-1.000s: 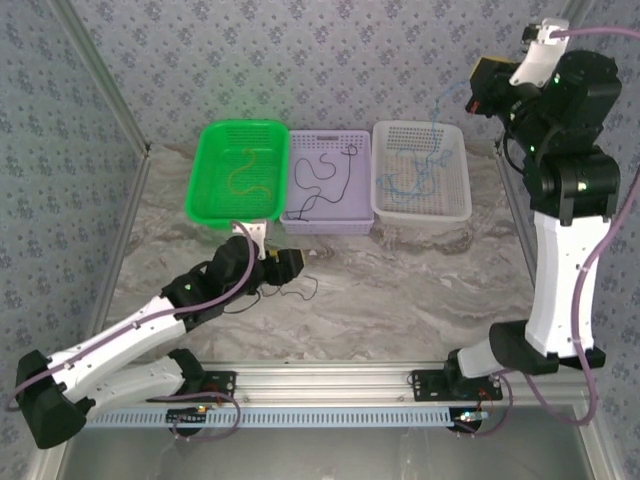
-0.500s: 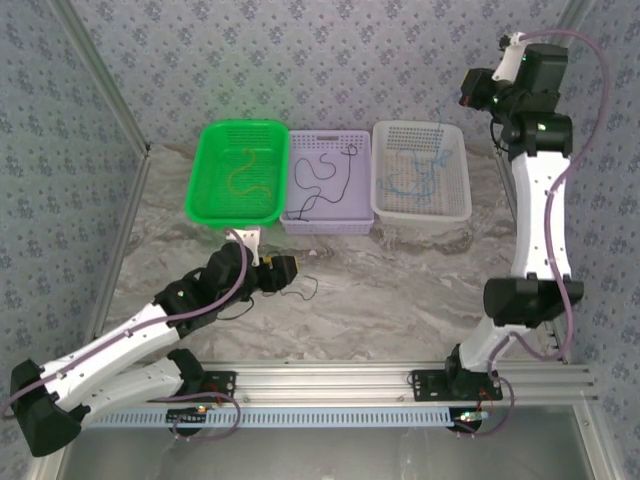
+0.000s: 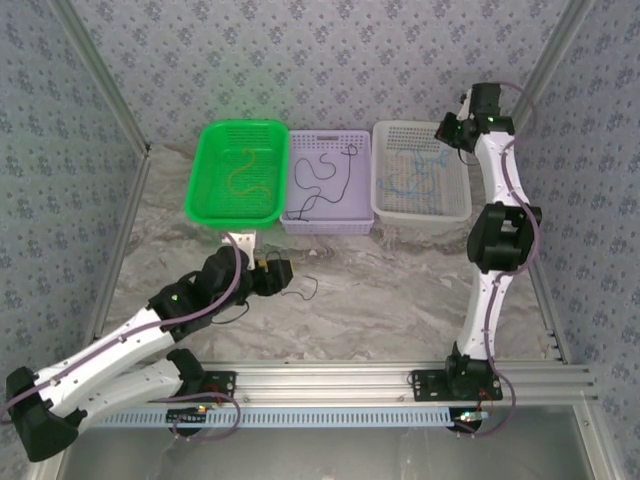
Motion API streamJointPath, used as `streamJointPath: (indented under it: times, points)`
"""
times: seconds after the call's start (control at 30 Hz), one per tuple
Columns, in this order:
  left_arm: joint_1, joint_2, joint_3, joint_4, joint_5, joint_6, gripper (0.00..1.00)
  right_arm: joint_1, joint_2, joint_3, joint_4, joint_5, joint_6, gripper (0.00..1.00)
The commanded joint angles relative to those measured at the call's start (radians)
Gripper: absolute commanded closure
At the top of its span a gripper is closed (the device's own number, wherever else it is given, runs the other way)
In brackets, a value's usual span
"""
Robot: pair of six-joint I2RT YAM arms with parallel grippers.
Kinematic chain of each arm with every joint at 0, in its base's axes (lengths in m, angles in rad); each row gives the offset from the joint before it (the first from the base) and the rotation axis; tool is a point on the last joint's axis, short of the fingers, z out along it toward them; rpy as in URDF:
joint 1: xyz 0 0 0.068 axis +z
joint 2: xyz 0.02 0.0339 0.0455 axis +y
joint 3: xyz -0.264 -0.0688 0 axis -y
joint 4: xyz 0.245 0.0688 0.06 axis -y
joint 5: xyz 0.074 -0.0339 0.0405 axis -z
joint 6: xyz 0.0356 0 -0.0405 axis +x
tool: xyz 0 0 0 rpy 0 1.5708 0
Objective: Untangle the cables
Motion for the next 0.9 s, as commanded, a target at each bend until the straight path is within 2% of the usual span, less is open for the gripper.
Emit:
streamJointPath:
  times: [0.0, 0.1, 0.2, 0.3, 0.4, 0.53, 0.67, 0.77, 0.87]
  points:
    - [-0.002, -0.036, 0.000, -0.054, -0.039, -0.009, 0.33, 0.004, 0.038, 0.071, -0.042, 0.018, 0.035, 0.95]
    - [0.016, -0.062, 0.005, -0.106, -0.060, -0.038, 0.33, 0.017, 0.039, 0.096, -0.077, 0.021, 0.009, 0.76]
    - [0.088, -0.071, 0.021, -0.199, -0.056, -0.071, 0.33, 0.046, -0.076, 0.015, -0.043, 0.067, -0.018, 0.66]
    - [0.236, -0.064, 0.032, -0.295, -0.010, -0.090, 0.32, 0.094, -0.258, -0.147, 0.032, 0.108, -0.025, 0.61]
    - [0.425, -0.056, 0.015, -0.344, 0.078, -0.113, 0.35, 0.175, -0.457, -0.314, 0.063, 0.140, -0.039, 0.56]
    - [0.661, -0.020, -0.050, -0.326, 0.162, -0.183, 0.37, 0.386, -0.679, -0.597, 0.096, 0.218, -0.049, 0.52]
    - [0.830, 0.076, -0.144, -0.138, 0.277, -0.299, 0.37, 0.678, -0.780, -0.850, 0.150, 0.296, -0.017, 0.51]
    - [0.889, 0.166, -0.169, -0.032, 0.268, -0.378, 0.39, 0.852, -0.780, -0.958, 0.177, 0.372, 0.017, 0.51]
    - [0.925, 0.256, -0.191, 0.085, 0.278, -0.452, 0.40, 0.949, -0.735, -1.013, 0.212, 0.387, 0.056, 0.51]
